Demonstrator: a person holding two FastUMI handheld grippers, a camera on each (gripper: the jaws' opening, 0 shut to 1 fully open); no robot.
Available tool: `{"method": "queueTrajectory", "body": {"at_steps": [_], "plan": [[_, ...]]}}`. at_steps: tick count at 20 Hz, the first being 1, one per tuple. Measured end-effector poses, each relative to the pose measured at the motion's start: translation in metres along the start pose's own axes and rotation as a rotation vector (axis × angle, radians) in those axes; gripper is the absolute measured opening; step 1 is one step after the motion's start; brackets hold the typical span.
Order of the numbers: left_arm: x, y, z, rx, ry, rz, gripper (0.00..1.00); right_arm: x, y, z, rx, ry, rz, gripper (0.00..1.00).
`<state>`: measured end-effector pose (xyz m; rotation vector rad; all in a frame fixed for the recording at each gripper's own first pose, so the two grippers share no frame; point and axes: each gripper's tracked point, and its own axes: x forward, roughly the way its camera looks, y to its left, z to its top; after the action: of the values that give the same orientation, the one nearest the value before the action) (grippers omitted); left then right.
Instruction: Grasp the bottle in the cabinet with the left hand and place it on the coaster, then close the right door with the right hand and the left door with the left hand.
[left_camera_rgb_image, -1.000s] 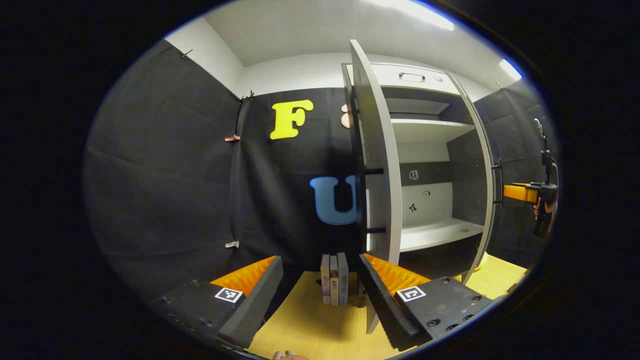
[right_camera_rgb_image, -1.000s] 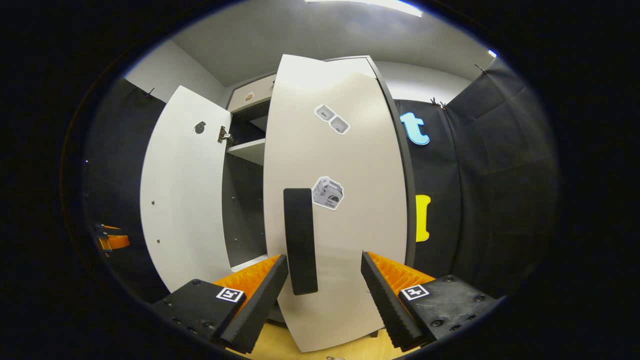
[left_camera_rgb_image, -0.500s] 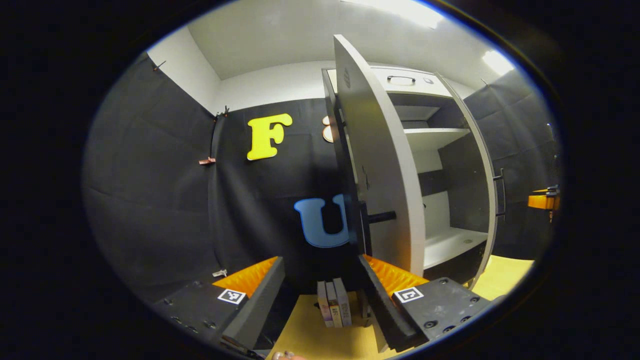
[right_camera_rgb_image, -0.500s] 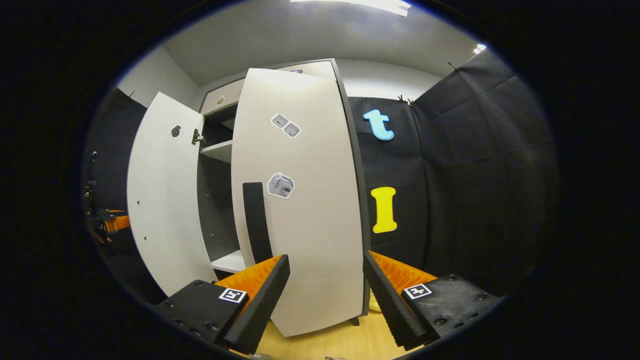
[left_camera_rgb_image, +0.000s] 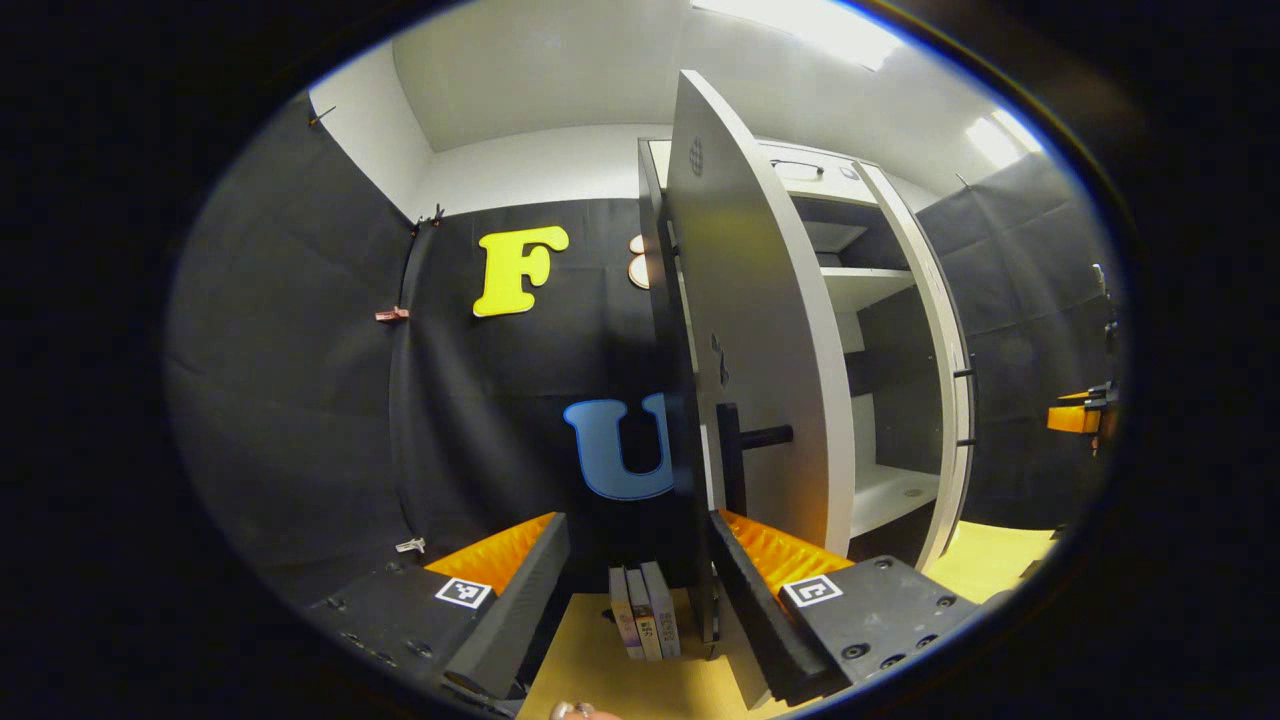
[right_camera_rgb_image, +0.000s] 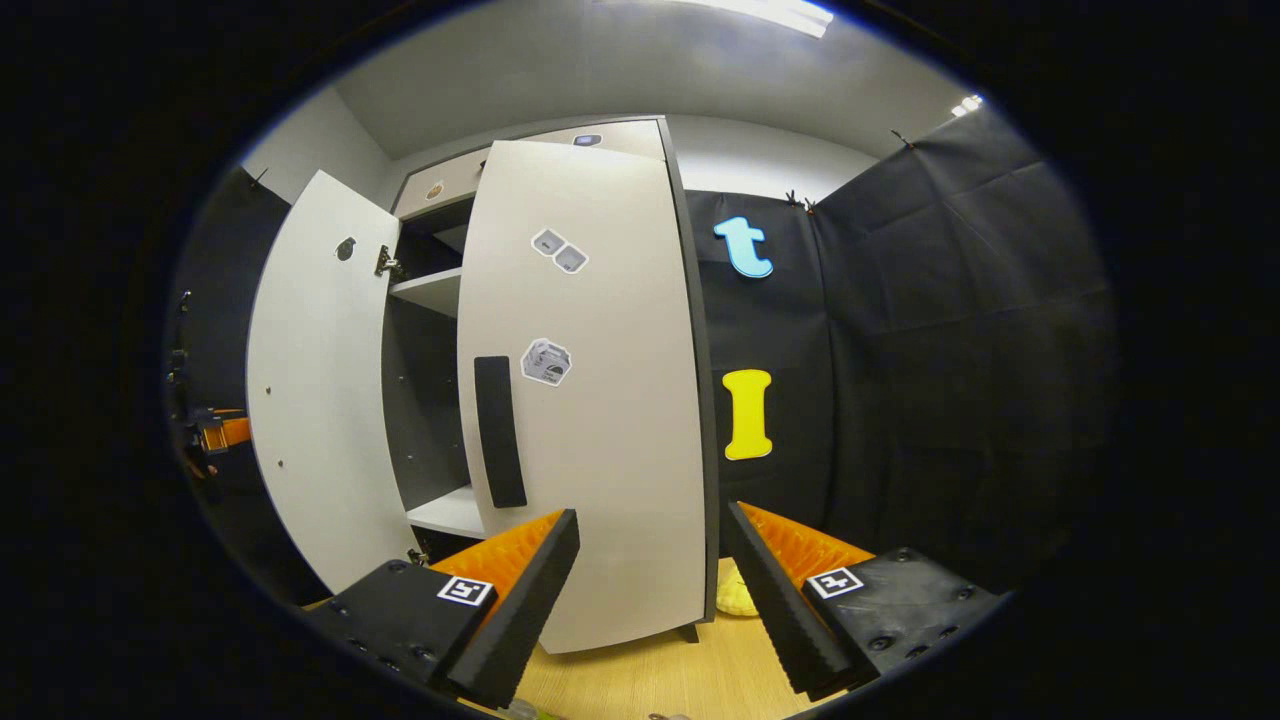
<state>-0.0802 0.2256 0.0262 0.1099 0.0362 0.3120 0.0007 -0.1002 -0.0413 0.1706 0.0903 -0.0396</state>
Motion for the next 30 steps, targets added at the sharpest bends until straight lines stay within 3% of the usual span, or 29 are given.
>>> {"method": "queueTrajectory", "body": {"at_steps": [7,11,14,18,24,30], "plan": [[0.004,-0.042,0.004,-0.038,-0.018,-0.099,0.9,0.006,0.01,0.0,-0.019,0.008,0.041,0.98],[0.018,-0.087,0.008,-0.091,-0.037,-0.208,0.9,0.005,0.011,0.006,-0.031,-0.003,0.055,0.98],[0.039,-0.123,0.001,-0.068,-0.022,-0.266,0.9,0.003,0.008,0.01,-0.042,-0.012,0.049,0.98],[0.054,-0.186,-0.003,-0.142,-0.02,-0.396,0.93,-0.004,0.003,0.018,-0.016,-0.026,0.045,0.98],[0.048,-0.229,-0.007,-0.123,-0.004,-0.451,0.93,-0.005,0.005,0.011,-0.013,-0.004,0.068,0.98],[0.039,-0.233,-0.011,-0.12,0.013,-0.443,0.93,-0.005,0.016,-0.006,-0.047,0.044,0.109,0.98]]}}
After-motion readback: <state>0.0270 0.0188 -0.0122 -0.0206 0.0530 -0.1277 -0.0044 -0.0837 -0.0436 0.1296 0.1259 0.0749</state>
